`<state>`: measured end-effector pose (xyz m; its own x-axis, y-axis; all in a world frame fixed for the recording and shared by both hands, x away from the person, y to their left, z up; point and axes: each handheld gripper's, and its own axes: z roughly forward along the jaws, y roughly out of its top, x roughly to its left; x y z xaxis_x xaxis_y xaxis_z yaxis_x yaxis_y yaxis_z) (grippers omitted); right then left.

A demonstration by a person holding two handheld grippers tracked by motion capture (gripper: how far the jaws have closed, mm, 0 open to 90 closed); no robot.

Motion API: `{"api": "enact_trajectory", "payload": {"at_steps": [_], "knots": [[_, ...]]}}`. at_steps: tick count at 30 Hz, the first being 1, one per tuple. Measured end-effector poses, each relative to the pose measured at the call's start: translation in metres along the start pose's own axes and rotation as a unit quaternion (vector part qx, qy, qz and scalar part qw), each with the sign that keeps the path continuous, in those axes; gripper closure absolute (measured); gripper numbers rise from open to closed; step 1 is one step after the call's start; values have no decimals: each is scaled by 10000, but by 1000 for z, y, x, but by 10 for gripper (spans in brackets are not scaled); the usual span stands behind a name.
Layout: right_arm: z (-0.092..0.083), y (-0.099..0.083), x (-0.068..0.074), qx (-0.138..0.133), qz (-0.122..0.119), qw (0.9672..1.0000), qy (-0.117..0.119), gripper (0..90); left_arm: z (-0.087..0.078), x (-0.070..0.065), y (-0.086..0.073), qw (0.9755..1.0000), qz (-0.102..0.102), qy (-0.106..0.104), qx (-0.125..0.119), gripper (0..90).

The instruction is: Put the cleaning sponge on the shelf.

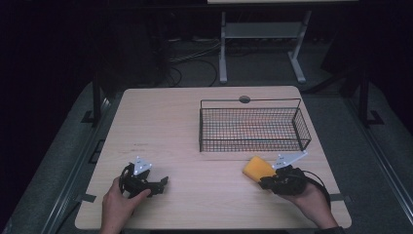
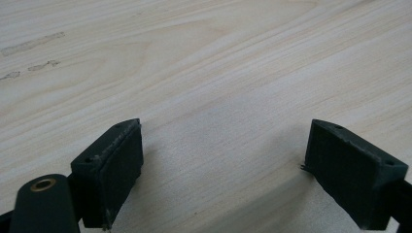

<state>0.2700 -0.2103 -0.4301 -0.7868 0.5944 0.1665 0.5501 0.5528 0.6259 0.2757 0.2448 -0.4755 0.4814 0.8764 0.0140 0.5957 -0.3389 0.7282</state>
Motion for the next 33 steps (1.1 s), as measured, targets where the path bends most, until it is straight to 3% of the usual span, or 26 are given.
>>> {"api": "enact_trajectory", "payload": {"at_steps": [8, 11, 19, 24, 33], "knots": [[-7, 5, -4, 93, 79, 9999, -120, 662, 0, 0, 0, 10000, -18, -5, 0, 130], [-11, 8, -7, 135, 111, 9996, -225, 557, 0, 0, 0, 10000, -16, -6, -1, 130], [-14, 18, -15, 352, 236, 9982, -428, 387, 0, 0, 0, 10000, -20, -6, -1, 130], [-13, 29, -19, 579, 264, 9960, -625, 283, 0, 0, 0, 10000, -20, -6, 0, 130], [-3, 43, -24, 884, 246, 9929, -755, 155, 0, 0, 0, 10000, -17, -7, 2, 130]]}}
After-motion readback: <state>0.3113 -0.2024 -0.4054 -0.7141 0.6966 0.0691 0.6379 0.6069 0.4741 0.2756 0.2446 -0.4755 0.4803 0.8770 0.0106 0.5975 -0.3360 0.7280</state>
